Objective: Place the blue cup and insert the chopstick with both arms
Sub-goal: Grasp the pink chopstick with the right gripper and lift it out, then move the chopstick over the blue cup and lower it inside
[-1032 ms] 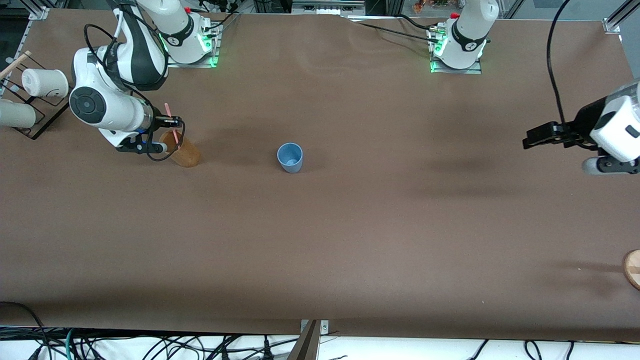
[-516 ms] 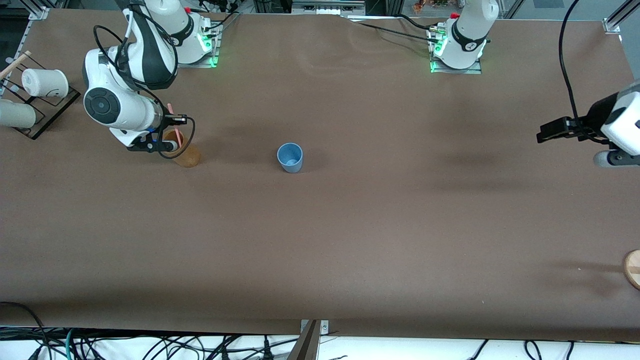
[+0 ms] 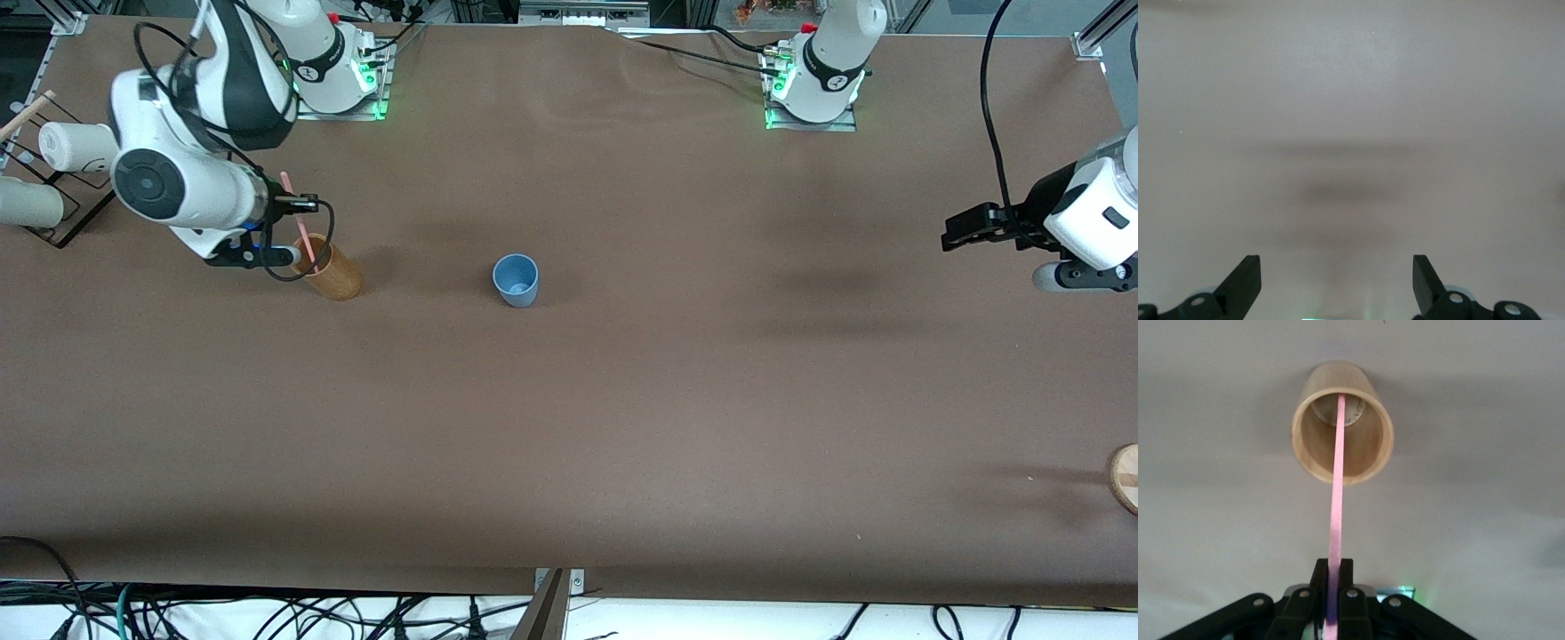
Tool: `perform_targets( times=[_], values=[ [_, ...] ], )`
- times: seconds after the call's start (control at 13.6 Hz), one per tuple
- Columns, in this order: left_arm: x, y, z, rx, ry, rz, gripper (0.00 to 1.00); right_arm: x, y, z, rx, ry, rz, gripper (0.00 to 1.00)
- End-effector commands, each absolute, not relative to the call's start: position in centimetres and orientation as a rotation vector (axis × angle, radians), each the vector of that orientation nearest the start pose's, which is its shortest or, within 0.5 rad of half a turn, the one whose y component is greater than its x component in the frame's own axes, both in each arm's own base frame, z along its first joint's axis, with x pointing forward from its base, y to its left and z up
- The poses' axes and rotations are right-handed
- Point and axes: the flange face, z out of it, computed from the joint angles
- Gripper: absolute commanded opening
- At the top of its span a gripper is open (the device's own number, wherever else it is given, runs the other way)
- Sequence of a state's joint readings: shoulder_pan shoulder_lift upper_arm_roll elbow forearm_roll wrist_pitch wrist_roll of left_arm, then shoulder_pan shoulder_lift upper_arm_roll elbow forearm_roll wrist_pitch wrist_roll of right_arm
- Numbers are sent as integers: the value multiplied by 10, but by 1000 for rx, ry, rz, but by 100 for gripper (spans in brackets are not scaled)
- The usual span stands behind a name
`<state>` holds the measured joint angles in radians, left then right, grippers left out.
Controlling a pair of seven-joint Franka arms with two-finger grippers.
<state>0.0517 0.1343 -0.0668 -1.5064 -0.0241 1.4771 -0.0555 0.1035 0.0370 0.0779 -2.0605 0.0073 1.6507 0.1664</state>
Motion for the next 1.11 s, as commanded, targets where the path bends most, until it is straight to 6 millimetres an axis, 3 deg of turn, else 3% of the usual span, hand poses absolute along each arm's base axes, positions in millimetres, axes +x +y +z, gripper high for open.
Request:
perform_targets(
  times=[0.0, 0.07, 0.22, 0.37, 0.52, 0.74, 1.03],
  values=[
    [580, -14, 575, -3183, -29, 234, 100, 506, 103, 454, -3100, 40, 701, 0],
    [581, -14, 572, -3183, -26, 244, 100, 507, 113, 475, -3076, 70, 715, 0],
    [583, -13, 569, -3183, -29, 251, 100, 507, 158, 502, -3008, 84, 692, 0],
    [583, -15, 570, -3187, -27, 249, 100, 504, 215, 502, -2951, 181, 731, 0],
    [583, -14, 570, -3198, -29, 251, 100, 510, 274, 488, -2916, 155, 782, 0],
    [583, -12, 570, -3199, -36, 250, 100, 526, 347, 469, -2872, 78, 800, 0],
    [583, -12, 569, -3198, -32, 253, 100, 539, 382, 424, -2807, 76, 850, 0]
  ],
)
